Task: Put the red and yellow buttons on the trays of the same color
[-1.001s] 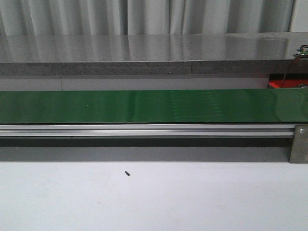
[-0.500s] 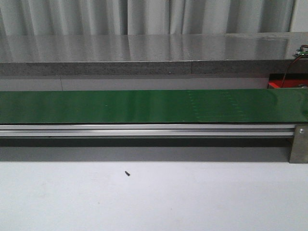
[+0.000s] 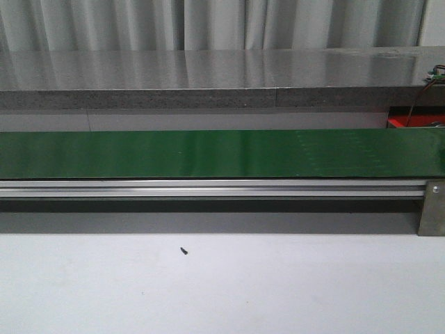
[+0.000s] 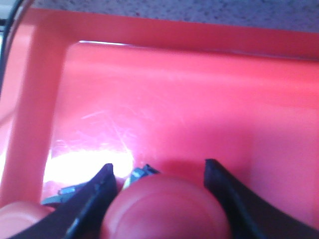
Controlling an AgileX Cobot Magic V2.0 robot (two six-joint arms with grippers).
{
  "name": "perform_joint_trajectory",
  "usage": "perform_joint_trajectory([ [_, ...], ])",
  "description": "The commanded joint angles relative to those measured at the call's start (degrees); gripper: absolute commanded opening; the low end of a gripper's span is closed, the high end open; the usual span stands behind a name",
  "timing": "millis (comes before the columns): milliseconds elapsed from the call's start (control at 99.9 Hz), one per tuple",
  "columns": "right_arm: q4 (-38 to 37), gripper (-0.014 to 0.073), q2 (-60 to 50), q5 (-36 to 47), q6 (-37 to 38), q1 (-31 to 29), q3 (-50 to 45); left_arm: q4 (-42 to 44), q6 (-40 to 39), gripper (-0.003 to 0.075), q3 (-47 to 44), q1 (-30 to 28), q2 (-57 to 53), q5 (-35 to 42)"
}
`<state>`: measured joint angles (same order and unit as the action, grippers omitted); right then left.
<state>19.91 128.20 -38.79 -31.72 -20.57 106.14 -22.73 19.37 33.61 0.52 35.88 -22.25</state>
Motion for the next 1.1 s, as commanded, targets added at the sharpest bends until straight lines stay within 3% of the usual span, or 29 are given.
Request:
perform_joint_trajectory([
  [0,0.35,0.0395,-3.89,2.19,-0.15,-0.92,1.95,-1.22,-0.26,-0.002,1.59,0.43,-0.04,3.83],
  [310,0.35,0.0407,-4.27,2.0,-0.15,-2.17,1.95,-1.22,-0.26,-0.002,1.59,0.43,-0.04,4.09],
  [550,0.35,0.0571,-4.28,1.15,-0.15,-2.17,2.51,-1.22,-0.26,-0.002,1.59,0.43,-0.04,4.18],
  [750,0.35,0.0575,-6.46,-1.41,-0.1,-2.17,6.67,-1.22,-0.26,-0.002,1.59,0.43,-0.04,4.18],
  [1091,1.51,0.0575,-19.91,-6.08,-0.1,-1.87,7.94,-1.22,-0.26,-0.002,1.59,0.43,-0.04,4.05],
])
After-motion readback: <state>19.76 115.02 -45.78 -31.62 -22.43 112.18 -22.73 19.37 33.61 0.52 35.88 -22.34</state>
